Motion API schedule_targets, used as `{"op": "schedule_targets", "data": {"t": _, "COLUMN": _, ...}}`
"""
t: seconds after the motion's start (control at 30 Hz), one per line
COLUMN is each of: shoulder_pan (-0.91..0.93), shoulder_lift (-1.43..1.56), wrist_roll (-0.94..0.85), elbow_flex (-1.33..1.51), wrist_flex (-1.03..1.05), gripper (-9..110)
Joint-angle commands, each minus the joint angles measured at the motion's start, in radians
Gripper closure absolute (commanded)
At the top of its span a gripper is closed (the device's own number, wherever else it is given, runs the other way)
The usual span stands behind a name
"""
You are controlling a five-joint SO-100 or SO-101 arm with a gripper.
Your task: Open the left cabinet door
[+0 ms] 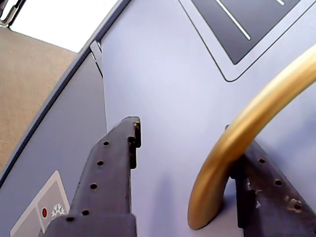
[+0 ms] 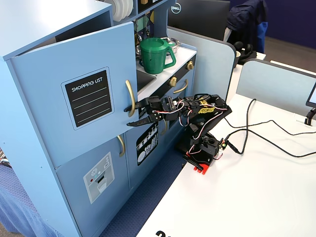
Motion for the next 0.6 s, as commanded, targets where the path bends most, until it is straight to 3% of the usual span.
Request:
{"op": "schedule_targets", "data": {"t": 0.0, "shoulder_pan": -0.009, "shoulder_lift": 0.055, "wrist_roll": -0.017, "elbow_flex": 0.008, "wrist_flex": -0.029, "gripper": 87}}
{"op": "schedule_targets", "data": {"t": 0.57, "shoulder_pan": 0.204, "shoulder_lift": 0.446, "wrist_roll": 0.08, "elbow_flex": 0.178, "wrist_flex": 0.078, "gripper": 88}}
